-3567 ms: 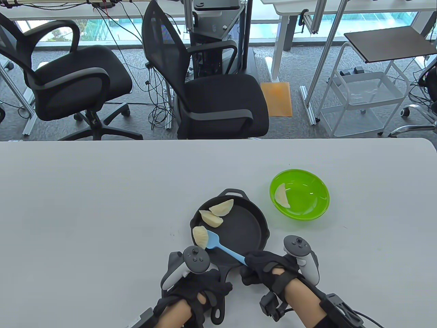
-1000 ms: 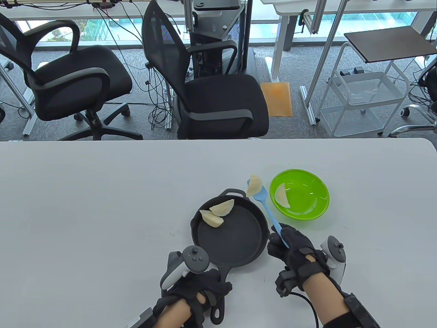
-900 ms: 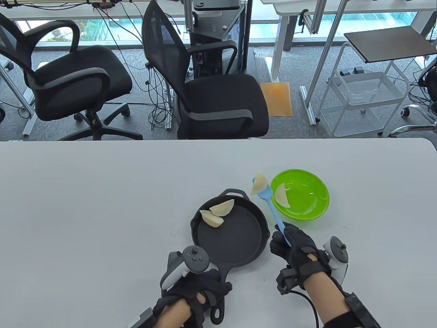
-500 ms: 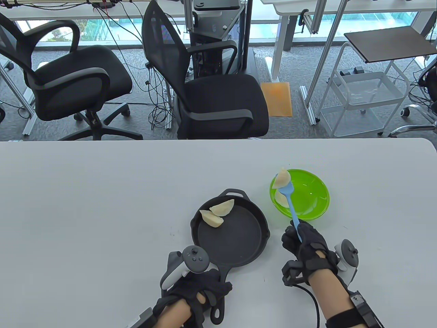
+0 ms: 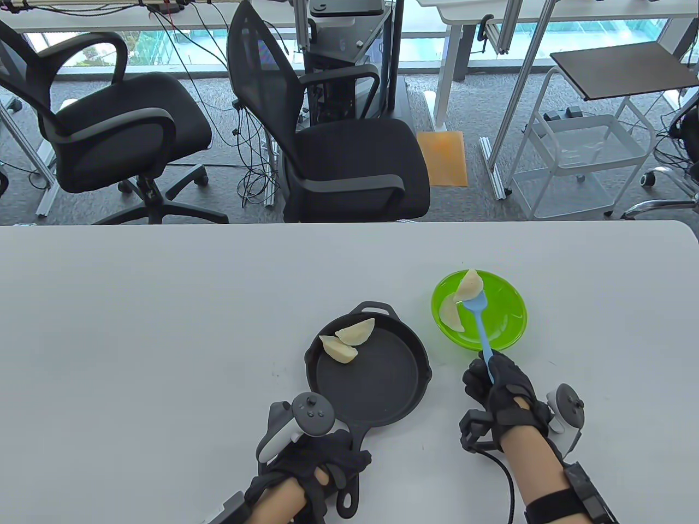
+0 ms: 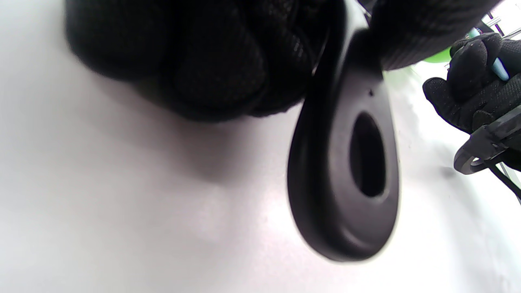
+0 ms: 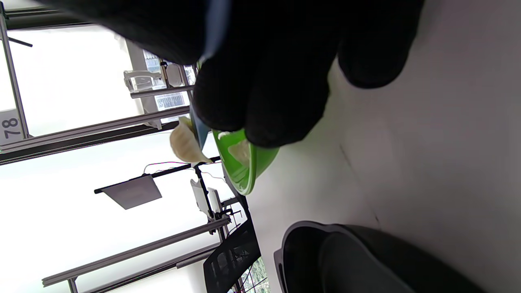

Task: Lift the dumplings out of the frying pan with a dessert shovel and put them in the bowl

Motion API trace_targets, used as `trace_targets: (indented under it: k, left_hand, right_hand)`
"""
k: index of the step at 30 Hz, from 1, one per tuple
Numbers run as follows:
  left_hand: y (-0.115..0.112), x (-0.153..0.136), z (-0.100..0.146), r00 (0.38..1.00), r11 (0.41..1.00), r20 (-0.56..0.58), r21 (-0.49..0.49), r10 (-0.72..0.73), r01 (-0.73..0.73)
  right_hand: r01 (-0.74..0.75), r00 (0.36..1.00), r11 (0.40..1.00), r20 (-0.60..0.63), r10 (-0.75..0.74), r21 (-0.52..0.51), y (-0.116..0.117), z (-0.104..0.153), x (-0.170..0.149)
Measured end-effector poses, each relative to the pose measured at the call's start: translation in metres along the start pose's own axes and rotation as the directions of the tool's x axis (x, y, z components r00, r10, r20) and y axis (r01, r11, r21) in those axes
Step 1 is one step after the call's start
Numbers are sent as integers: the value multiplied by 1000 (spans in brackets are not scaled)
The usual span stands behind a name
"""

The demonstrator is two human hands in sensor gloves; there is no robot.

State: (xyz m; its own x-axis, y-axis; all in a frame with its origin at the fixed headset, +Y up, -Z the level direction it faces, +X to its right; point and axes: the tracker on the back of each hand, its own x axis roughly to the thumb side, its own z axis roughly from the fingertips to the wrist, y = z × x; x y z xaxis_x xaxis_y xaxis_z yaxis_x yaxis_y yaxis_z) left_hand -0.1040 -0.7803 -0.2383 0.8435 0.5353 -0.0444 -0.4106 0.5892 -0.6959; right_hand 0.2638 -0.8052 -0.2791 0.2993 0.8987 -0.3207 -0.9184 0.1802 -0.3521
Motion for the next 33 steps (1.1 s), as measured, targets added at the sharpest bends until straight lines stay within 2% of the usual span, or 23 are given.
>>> trace_targets:
  k: [13, 19, 23, 25, 27, 29, 33]
  left_hand:
    - [0, 0, 0, 1000, 1000, 0, 0, 0, 0]
    - [0, 0, 0, 1000, 1000, 0, 1, 1, -1]
    - [0, -1, 0, 1000, 1000, 0, 1, 1, -1]
    - [0, -1, 0, 1000, 1000, 0, 1, 1, -1]
    - [0, -1, 0, 1000, 1000, 0, 1, 1, -1]
    - [0, -1, -1, 1000, 1000, 0, 1, 1, -1]
    - [0, -1, -1, 1000, 1000, 0, 1, 1, -1]
  right_hand:
    - [-16, 999, 998, -45, 13, -65, -5, 0, -1]
    - [-169, 985, 978, 23, 173, -124, -3, 6, 11]
    - [-333, 931, 926, 93, 353, -177, 1, 13, 23]
    - [-446, 865, 864, 137, 483, -232, 2, 16, 32]
    - [-495, 813, 818, 177, 555, -291, 3, 20, 39]
    - [-500, 796, 809, 204, 570, -311, 3, 23, 42]
    - [-479, 796, 825, 248, 552, -299, 4, 24, 44]
